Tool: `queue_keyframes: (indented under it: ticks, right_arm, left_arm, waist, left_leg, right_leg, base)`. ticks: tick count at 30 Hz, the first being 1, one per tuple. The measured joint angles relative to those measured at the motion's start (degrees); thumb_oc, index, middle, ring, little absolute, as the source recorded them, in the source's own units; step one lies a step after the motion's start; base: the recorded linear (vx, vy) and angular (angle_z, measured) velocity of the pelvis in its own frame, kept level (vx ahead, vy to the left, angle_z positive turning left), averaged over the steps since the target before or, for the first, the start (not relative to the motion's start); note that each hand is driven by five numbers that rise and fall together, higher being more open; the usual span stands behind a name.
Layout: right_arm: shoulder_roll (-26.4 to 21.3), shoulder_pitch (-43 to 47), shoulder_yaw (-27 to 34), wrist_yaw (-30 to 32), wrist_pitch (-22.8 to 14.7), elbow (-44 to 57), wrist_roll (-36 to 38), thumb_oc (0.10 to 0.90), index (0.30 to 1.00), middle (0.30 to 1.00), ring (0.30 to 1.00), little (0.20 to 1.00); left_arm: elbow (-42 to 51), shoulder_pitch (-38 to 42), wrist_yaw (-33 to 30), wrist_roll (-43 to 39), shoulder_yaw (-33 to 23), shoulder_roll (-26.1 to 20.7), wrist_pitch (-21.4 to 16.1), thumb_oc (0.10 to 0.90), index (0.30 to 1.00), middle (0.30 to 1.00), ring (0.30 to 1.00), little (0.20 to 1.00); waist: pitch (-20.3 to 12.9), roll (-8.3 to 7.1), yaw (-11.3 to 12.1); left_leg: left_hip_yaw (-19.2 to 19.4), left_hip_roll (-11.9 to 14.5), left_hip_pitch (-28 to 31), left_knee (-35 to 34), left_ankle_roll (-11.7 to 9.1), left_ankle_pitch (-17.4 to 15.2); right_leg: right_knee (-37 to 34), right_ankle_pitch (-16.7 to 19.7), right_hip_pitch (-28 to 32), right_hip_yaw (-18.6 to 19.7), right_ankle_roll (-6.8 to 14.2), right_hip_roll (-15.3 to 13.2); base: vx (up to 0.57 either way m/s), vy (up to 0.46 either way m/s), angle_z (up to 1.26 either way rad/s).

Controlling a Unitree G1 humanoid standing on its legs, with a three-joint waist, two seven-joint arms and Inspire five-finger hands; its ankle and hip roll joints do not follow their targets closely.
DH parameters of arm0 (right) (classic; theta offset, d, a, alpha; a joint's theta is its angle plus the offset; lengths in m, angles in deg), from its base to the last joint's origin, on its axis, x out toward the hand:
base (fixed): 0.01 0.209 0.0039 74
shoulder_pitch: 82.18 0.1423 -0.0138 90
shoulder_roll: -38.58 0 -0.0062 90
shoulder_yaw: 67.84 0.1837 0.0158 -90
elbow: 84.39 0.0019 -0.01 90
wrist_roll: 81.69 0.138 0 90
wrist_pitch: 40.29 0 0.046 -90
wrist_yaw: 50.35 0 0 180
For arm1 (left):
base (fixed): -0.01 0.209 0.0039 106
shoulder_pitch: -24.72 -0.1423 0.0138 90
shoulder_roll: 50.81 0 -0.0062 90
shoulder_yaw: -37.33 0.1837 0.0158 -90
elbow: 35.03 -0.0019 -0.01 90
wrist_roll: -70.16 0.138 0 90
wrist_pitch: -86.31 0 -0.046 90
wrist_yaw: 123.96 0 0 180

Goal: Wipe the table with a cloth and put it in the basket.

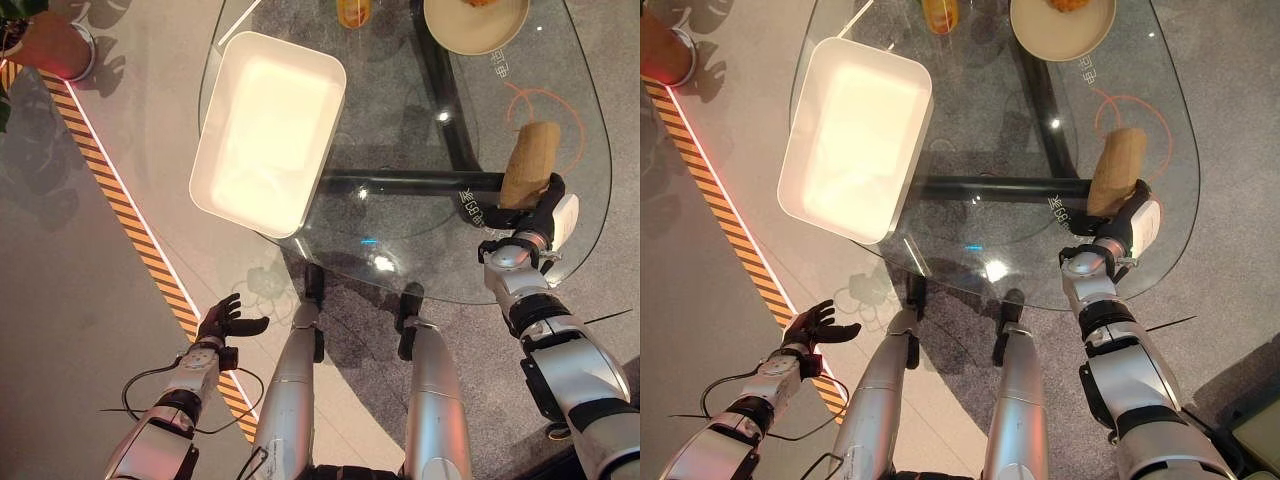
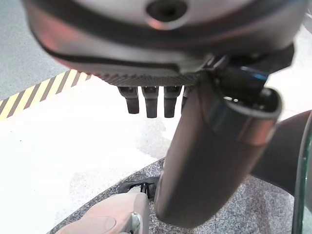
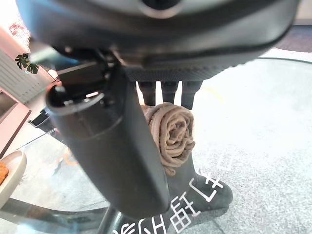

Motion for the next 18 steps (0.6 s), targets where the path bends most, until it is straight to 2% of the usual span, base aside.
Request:
queue_keyframes:
  ticks: [7, 18]
  right_arm:
    - [-1.7, 2.4, 0.1, 0.1, 1.2, -2.9, 0.0, 0.100, 0.300, 0.300, 0.300, 0.200]
    - [-1.7, 3.1, 0.1, 0.0, 1.3, -5.0, -0.3, 0.100, 0.300, 0.300, 0.300, 0.200]
  left_arm:
    - [0.0, 0.0, 0.0, 0.0, 0.0, 0.0, 0.0, 0.800, 0.900, 0.900, 0.900, 0.900]
    - [0.0, 0.3, 0.1, 0.0, 2.0, 0.0, 0.1, 0.800, 0.900, 0.900, 0.900, 0.900]
  waist:
    - [0.0, 0.31, 0.0]
    - [0.0, 0.61, 0.5]
  left_leg:
    - [0.0, 0.0, 0.0, 0.0, 0.0, 0.0]
    - [-0.2, 0.0, 0.0, 0.0, 0.0, 0.0]
  right_leg:
    - [0.0, 0.0, 0.0, -0.1, 0.0, 0.0]
    - [0.2, -0.1, 0.0, -0.2, 0.0, 0.0]
  base:
    - [0.00, 0.000, 0.00]
    - [0.00, 0.000, 0.00]
